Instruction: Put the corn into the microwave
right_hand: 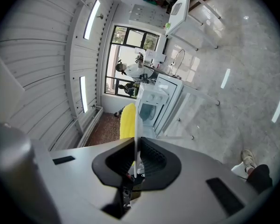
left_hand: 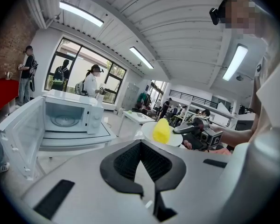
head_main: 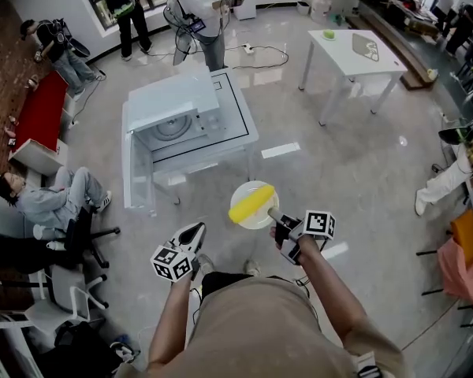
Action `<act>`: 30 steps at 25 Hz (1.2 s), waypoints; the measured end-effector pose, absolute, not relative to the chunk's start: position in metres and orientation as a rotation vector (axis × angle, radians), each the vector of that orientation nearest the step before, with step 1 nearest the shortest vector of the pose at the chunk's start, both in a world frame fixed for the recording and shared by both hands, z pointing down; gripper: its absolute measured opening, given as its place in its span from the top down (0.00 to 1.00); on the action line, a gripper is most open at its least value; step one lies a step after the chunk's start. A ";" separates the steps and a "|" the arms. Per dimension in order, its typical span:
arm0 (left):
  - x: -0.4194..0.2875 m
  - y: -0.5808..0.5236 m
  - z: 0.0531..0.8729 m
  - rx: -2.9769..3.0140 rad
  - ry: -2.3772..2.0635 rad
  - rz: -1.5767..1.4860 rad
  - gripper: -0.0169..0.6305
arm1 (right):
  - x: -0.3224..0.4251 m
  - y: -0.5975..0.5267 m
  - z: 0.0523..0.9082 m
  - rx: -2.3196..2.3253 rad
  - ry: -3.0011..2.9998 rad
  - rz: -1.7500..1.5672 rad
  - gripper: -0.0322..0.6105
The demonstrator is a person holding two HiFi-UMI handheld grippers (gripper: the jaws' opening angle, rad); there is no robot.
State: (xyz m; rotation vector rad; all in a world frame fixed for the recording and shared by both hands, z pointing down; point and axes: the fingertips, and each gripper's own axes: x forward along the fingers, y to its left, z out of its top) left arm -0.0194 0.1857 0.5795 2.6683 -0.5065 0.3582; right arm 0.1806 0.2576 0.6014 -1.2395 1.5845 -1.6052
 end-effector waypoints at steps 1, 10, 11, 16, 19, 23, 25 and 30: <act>-0.022 0.183 0.578 2.669 -0.512 0.356 0.97 | 0.180 0.255 0.601 -1.242 1.594 -1.602 0.91; -0.054 0.152 0.574 2.653 -0.577 0.348 0.97 | 0.150 0.217 0.595 -1.192 1.624 -1.628 0.91; -0.059 0.146 0.575 2.647 -0.582 0.348 0.97 | 0.145 0.212 0.595 -1.183 1.620 -1.636 0.91; -0.075 0.117 0.573 2.646 -0.580 0.341 0.97 | 0.124 0.181 0.595 -1.187 1.651 -1.638 0.91; -0.085 0.096 0.575 2.640 -0.571 0.338 0.97 | 0.109 0.158 0.595 -1.172 1.647 -1.640 0.91; -0.095 0.064 0.571 2.655 -0.533 0.350 0.97 | 0.092 0.128 0.594 -1.169 1.635 -1.637 0.91; -0.101 0.048 0.566 2.663 -0.517 0.355 0.97 | 0.085 0.113 0.592 -1.180 1.641 -1.625 0.91; -0.118 0.009 0.556 2.687 -0.485 0.358 0.97 | 0.067 0.076 0.591 -1.200 1.618 -1.606 0.91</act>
